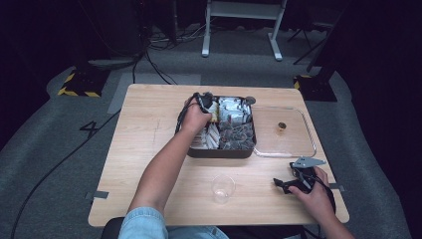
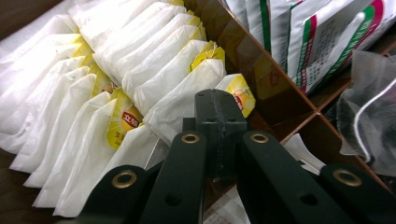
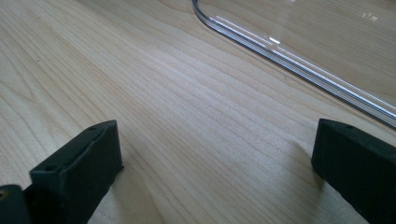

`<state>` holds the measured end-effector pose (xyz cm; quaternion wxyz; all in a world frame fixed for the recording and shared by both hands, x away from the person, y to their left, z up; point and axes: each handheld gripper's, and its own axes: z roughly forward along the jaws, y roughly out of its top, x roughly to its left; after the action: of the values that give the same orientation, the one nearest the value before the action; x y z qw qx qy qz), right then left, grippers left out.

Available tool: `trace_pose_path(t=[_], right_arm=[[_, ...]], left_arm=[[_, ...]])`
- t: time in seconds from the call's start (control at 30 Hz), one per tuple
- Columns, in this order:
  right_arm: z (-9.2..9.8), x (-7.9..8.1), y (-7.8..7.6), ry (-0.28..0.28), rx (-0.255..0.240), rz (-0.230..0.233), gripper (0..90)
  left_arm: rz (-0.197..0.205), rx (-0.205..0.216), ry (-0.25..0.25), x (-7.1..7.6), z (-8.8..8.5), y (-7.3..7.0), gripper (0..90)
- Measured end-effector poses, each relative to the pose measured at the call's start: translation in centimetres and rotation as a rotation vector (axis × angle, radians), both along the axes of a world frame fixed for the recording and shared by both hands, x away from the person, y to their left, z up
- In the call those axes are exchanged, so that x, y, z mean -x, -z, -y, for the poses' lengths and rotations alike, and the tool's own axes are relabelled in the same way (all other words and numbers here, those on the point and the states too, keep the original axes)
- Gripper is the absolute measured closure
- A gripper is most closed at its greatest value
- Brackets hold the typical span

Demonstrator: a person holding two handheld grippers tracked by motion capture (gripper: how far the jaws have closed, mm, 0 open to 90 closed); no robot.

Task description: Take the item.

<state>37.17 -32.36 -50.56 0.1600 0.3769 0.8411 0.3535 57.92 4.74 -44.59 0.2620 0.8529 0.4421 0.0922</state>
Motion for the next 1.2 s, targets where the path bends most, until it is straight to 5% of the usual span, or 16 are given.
trace_pose_path(t=[0.8,1.2], right_arm=[[0.0,0.0,0.0,-0.005,0.0,0.0,1.7],[0.2,-0.1,0.0,-0.025,0.001,0.001,1.7]], left_arm=[[0.112,0.1,0.014,1.1,-1.8,-4.4,90.0],[0.191,0.183,0.094,4.9,-2.8,-8.5,90.0]])
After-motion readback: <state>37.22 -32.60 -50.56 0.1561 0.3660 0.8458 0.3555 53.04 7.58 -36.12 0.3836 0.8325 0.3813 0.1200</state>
